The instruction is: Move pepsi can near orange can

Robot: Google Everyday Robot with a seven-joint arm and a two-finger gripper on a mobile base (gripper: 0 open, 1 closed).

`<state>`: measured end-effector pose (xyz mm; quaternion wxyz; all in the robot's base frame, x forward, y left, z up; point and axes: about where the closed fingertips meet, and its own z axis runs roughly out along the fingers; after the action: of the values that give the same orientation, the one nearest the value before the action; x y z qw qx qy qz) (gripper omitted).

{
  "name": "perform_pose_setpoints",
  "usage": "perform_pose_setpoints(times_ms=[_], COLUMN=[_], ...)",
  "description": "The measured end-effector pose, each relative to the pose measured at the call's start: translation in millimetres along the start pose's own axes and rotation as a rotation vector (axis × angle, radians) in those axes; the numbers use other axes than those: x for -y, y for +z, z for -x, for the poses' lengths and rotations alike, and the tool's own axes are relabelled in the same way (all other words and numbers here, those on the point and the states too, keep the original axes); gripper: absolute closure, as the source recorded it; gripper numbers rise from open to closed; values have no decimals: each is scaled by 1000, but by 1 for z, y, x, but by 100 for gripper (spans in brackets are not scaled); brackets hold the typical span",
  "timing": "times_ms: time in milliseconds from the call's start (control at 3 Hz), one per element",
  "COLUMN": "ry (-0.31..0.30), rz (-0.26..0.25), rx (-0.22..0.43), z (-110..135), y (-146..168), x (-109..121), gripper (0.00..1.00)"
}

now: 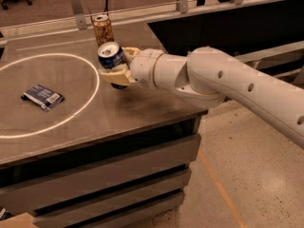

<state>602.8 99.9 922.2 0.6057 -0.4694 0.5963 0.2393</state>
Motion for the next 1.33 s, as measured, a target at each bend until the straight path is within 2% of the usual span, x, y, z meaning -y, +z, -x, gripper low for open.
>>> perform_pose_setpoints(times_ms=[333,667,1000,1333], ry=[-7,-39,-42,18], rz=[-78,-223,-315,-406], rx=[-33,-99,-114,-79], z=[-6,-9,-13,-26], y=[-3,-15,-22,-20], x=[15,54,91,140], gripper=[100,100,100,100])
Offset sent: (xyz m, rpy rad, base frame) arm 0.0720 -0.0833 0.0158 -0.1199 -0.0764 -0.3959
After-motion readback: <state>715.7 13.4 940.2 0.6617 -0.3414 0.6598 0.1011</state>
